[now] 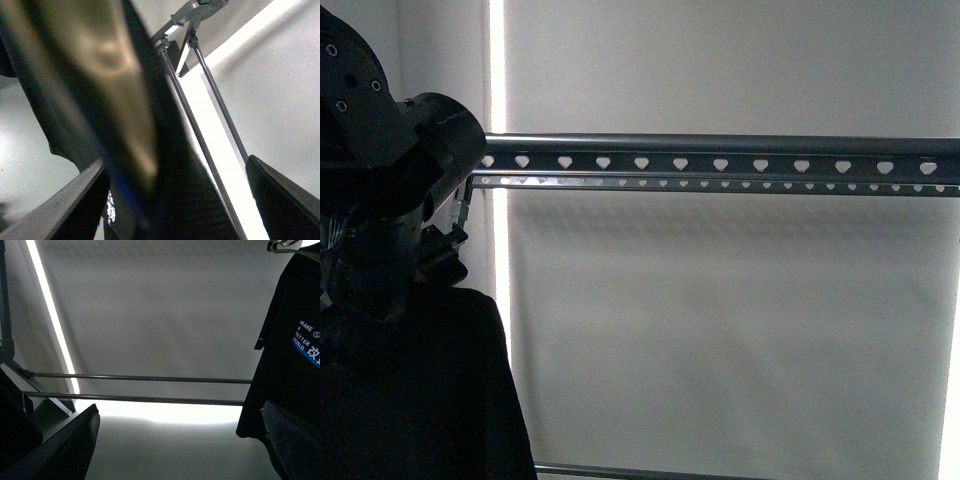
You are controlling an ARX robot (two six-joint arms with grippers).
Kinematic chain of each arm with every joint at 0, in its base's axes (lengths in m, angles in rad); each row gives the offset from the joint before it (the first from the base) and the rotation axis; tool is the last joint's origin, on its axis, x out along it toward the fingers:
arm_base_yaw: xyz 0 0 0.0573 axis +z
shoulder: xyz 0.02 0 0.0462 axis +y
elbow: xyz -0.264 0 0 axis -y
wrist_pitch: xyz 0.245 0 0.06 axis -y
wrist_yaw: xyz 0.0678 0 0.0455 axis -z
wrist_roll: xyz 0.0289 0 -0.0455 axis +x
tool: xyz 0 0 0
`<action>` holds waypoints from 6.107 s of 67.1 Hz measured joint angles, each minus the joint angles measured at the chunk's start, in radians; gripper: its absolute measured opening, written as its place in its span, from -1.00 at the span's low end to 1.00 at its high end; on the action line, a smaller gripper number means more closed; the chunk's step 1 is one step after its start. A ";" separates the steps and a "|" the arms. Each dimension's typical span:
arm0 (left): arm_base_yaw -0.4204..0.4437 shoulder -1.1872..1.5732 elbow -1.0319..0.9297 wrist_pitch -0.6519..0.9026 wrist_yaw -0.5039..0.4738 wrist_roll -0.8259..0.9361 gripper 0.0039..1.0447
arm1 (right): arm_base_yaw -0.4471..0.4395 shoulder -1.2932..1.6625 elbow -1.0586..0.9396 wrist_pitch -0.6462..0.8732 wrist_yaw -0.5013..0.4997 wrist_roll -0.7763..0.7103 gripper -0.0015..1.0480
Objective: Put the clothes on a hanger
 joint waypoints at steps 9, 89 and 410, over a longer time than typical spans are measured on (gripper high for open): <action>-0.014 -0.001 0.003 0.000 -0.010 0.012 -0.01 | 0.000 0.000 0.000 0.000 0.000 0.000 0.85; -0.263 -0.408 -0.367 0.515 0.319 0.466 -0.92 | 0.000 0.000 0.000 0.000 0.000 0.000 0.85; -0.040 -0.088 0.049 0.069 1.540 2.201 0.88 | -0.386 1.457 1.130 -0.328 -0.843 -1.393 -0.92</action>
